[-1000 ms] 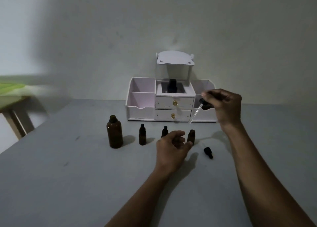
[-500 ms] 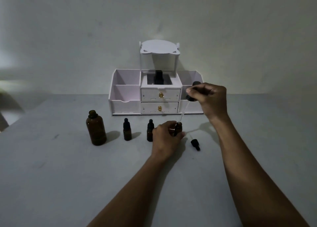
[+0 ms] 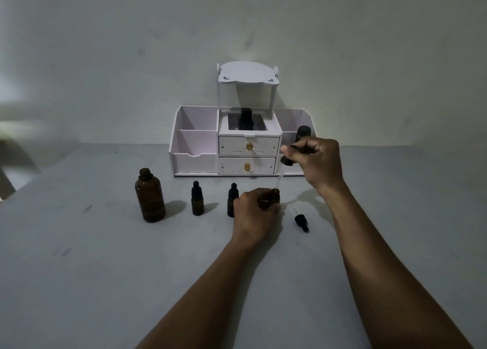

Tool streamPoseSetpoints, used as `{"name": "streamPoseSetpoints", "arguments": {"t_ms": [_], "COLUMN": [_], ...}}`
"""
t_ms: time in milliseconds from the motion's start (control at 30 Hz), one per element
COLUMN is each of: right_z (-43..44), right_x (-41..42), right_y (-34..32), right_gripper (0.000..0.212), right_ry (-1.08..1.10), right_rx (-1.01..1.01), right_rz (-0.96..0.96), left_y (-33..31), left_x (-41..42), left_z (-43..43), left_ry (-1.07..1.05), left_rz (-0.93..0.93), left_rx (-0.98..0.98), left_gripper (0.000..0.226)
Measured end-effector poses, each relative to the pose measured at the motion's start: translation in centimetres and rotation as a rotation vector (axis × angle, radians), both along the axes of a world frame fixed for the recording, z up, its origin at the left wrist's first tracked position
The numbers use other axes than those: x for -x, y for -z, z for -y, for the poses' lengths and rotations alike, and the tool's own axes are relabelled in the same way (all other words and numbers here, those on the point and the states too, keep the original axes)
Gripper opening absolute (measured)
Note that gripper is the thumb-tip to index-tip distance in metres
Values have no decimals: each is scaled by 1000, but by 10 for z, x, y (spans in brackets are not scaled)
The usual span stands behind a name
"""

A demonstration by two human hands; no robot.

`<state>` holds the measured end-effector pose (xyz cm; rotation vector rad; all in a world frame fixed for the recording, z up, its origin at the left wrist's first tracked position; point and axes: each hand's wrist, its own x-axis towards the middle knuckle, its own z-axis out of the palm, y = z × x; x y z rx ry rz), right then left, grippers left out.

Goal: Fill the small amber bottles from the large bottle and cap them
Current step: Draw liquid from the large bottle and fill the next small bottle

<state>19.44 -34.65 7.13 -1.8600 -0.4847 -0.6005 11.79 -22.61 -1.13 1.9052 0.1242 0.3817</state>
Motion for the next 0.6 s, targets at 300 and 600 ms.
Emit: {"name": "streamPoseSetpoints", "arguments": {"t_ms": [300, 600], "right_z": [0, 3], "right_x": [2, 15], "right_y": [1, -18], "right_gripper": [10, 15], "right_ry": [-8, -74], "right_rx": [29, -99], "right_rz": [15, 82], "left_y": [-1, -4], "left_x": [1, 14], "left_z": [0, -5], "left_ry": [-15, -7], "left_rz": [19, 9], "left_rx": [-6, -34], "left_gripper": [36, 60]}}
